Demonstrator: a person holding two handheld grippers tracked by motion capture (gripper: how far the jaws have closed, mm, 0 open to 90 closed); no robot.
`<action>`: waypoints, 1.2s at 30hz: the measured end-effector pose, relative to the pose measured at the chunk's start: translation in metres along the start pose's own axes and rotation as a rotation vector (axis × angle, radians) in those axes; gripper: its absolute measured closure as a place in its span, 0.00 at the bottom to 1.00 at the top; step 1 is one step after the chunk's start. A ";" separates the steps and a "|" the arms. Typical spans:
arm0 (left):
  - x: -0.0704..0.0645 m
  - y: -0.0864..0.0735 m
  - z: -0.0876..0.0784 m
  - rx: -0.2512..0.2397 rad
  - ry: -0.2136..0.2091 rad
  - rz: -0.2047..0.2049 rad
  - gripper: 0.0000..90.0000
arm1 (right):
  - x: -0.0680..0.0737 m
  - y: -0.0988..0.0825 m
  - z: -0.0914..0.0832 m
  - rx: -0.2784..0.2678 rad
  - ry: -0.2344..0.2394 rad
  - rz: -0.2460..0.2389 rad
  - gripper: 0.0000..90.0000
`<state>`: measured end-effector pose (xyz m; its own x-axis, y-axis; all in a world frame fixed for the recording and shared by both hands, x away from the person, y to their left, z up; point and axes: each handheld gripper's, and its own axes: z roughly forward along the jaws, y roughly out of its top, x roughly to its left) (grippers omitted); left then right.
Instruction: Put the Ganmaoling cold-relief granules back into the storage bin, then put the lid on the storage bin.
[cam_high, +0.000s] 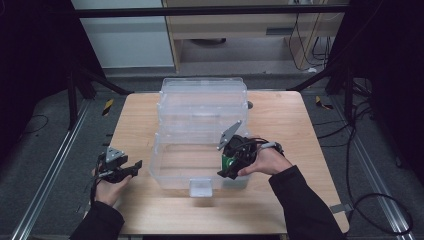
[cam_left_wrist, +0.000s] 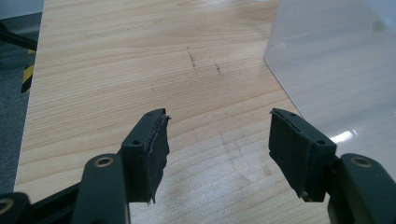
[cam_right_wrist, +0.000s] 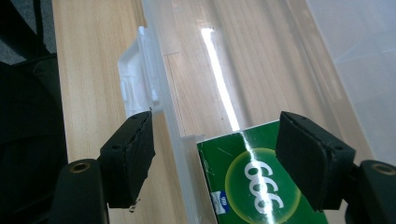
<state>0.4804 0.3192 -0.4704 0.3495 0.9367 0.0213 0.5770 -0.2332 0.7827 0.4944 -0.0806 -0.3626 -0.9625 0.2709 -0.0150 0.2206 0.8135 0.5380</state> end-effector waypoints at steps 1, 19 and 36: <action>0.000 0.000 0.000 0.000 0.000 0.001 0.41 | 0.000 -0.001 0.002 -0.002 -0.001 0.003 0.32; 0.000 0.000 0.000 0.001 0.001 0.001 0.41 | 0.007 0.002 0.027 0.016 0.030 0.012 0.34; 0.002 0.001 -0.001 -0.003 0.005 -0.004 0.41 | 0.017 0.007 0.046 0.070 0.072 -0.016 0.43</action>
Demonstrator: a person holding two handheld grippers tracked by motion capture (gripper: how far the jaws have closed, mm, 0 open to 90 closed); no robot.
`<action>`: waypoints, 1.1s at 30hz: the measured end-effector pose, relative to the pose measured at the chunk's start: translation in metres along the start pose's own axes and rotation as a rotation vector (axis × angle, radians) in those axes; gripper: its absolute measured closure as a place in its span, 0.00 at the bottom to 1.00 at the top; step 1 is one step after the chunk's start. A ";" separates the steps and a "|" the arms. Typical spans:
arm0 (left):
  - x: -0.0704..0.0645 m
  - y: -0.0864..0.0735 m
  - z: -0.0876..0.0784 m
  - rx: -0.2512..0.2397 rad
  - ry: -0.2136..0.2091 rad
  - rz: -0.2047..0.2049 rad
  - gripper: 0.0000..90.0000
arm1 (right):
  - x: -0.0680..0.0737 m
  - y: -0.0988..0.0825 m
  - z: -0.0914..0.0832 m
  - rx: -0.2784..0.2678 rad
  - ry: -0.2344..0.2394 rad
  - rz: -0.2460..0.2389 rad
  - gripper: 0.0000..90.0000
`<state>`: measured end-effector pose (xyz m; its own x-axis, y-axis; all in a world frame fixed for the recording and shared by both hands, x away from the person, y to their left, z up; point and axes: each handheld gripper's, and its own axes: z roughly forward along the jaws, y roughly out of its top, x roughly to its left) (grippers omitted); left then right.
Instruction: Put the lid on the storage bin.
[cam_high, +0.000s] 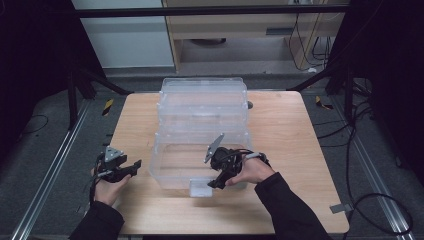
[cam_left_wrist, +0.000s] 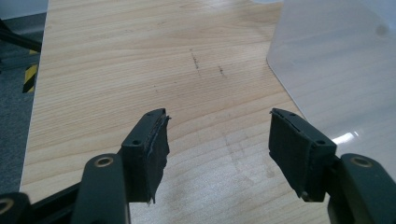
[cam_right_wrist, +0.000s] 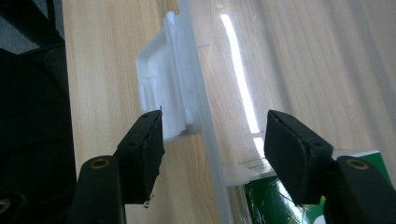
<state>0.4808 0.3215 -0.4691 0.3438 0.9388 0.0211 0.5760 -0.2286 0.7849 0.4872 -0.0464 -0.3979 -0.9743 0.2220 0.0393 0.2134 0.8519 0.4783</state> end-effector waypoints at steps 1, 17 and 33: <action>0.000 0.000 0.000 -0.001 0.001 0.000 0.41 | 0.000 0.000 0.001 0.005 -0.001 0.003 0.44; -0.001 0.001 0.001 0.003 0.004 0.002 0.41 | 0.001 0.000 0.013 0.050 0.039 0.006 0.57; 0.000 0.002 -0.001 -0.001 0.001 0.009 0.41 | 0.005 0.008 0.025 0.099 0.061 -0.009 0.66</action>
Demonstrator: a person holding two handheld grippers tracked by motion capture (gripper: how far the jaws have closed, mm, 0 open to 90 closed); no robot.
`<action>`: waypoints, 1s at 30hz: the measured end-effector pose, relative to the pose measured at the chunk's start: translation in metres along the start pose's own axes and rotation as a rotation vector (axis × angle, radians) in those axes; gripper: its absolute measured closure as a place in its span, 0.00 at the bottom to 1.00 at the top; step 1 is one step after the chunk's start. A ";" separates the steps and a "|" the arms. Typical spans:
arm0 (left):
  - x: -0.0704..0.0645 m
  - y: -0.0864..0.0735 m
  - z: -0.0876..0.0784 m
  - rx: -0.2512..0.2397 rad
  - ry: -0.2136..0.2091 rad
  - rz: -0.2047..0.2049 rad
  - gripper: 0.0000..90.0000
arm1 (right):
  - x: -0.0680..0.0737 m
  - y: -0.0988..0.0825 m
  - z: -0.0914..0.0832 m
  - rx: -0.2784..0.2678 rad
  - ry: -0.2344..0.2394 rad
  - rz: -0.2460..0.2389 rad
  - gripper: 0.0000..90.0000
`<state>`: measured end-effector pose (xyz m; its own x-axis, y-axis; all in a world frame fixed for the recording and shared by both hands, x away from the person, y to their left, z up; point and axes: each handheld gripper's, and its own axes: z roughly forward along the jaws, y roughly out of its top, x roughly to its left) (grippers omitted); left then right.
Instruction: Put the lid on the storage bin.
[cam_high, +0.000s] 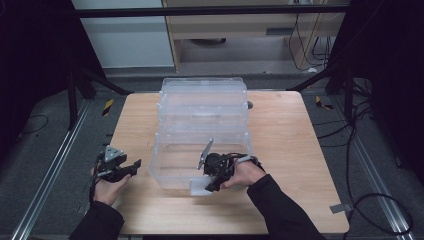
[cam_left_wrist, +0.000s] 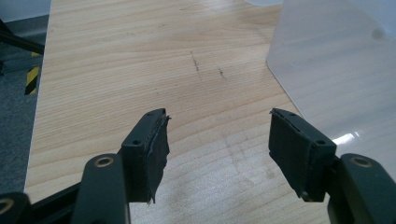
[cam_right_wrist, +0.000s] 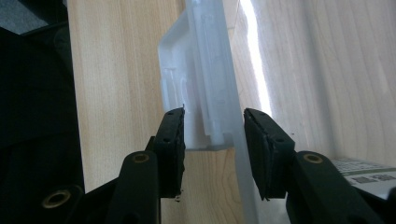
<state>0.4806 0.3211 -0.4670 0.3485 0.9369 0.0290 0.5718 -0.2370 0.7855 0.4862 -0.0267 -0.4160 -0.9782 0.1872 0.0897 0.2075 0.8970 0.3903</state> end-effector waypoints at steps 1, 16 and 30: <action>0.000 0.000 0.000 -0.001 0.001 -0.001 0.41 | -0.001 0.000 0.000 0.003 0.004 0.012 0.66; -0.001 0.006 -0.007 -0.030 -0.009 0.010 0.42 | -0.003 -0.003 -0.001 -0.021 0.013 0.038 0.67; 0.000 0.036 -0.032 -0.091 -0.070 0.116 0.43 | -0.003 -0.003 -0.001 -0.024 0.011 0.033 0.68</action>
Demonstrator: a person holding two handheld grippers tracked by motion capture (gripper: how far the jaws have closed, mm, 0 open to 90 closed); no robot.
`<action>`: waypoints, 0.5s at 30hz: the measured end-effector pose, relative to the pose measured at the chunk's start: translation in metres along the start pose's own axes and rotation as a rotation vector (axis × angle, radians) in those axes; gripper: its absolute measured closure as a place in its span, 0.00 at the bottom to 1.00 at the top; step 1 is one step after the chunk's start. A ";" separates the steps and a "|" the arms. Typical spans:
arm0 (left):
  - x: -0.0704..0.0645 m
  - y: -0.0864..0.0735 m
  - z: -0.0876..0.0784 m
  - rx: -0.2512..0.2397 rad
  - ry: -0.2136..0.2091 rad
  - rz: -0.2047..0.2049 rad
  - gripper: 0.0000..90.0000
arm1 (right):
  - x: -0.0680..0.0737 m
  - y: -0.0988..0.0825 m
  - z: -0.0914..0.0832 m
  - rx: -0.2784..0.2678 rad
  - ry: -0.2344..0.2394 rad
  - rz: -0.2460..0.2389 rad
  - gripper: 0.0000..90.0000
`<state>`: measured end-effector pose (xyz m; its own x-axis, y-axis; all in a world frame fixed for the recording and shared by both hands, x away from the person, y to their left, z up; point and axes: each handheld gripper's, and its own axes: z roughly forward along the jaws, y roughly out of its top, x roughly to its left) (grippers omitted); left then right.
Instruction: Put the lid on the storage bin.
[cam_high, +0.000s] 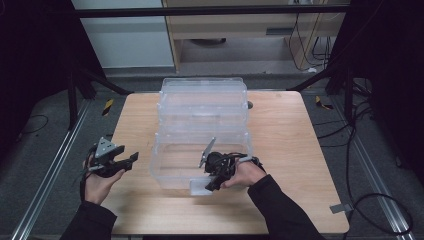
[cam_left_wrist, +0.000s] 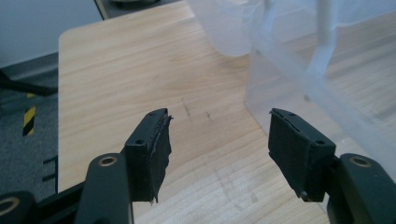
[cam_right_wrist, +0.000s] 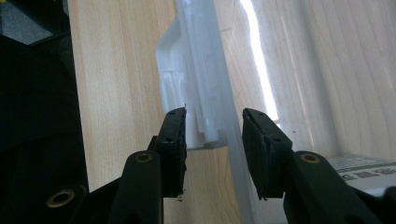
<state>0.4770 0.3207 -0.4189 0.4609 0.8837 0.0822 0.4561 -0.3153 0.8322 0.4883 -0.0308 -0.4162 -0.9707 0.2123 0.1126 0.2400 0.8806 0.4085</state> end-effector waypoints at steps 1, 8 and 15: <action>-0.001 0.004 -0.001 -0.004 -0.011 0.011 0.43 | 0.000 0.000 0.000 0.000 0.000 0.000 0.68; -0.010 0.034 -0.006 -0.031 -0.103 0.112 0.45 | 0.000 0.000 0.000 0.001 -0.001 0.000 0.68; -0.017 0.064 -0.004 -0.031 -0.172 0.194 0.45 | 0.001 0.000 0.000 0.001 -0.001 0.001 0.68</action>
<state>0.4954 0.2872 -0.3651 0.6611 0.7352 0.1499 0.3245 -0.4602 0.8264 0.4877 -0.0310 -0.4160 -0.9705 0.2135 0.1117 0.2407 0.8807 0.4079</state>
